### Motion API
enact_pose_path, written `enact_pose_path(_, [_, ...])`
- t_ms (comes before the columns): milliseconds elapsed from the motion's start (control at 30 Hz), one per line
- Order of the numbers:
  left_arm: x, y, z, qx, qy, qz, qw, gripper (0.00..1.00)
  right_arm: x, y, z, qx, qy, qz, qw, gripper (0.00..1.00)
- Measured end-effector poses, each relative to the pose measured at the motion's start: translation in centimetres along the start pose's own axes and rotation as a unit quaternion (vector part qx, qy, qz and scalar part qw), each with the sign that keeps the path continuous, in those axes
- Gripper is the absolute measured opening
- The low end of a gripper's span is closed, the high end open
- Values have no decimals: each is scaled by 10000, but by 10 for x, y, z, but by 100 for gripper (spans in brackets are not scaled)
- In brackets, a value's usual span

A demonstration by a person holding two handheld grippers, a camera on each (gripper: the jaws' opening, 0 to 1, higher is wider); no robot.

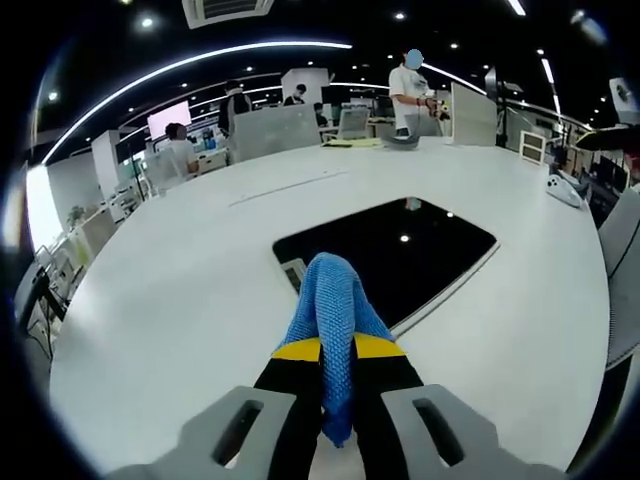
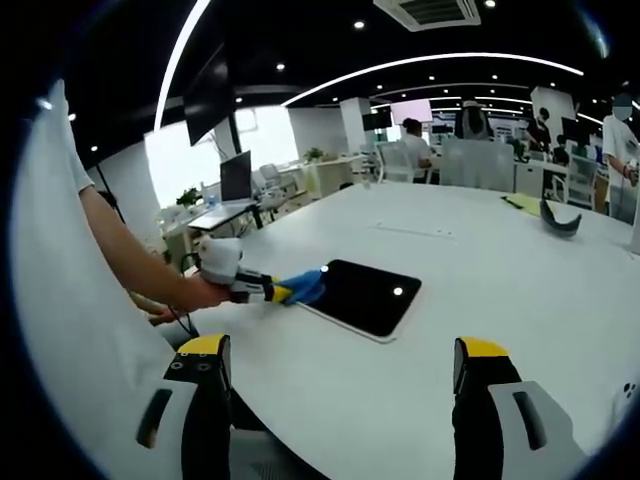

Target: Wipe the mirror surface with the cleaning cloth until all visible marks leave the cleaned area.

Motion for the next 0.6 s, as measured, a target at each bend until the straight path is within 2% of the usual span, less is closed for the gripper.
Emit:
enact_pose_path(133, [-2,-3,-4,34,-13,101,9999,7,0,-1,0,-7,9,2,10000,91])
enact_pose_path(400, [0,-3,-3,167,-13,-67,9998,7,2,0,1,-51,15,25,10000,91])
enact_pose_path(500, [3,-1,-2,292,-124,-230,9992,8,4,1,1,-61,15,46,10000,91])
enact_pose_path(600, [3,2,-1,415,-194,-150,9988,8,5,2,2,-87,-10,82,9999,91])
Point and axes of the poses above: the point that each gripper's makers call its tool centre point, and the gripper's own axes: z roughly forward along the fingers, x roughly to its left, y roughly out of its top, the point moved 8 cm from there along -z, roughly backward along the fingers, and after that the axes turned 10 degrees about y, right-handed, at the moved point
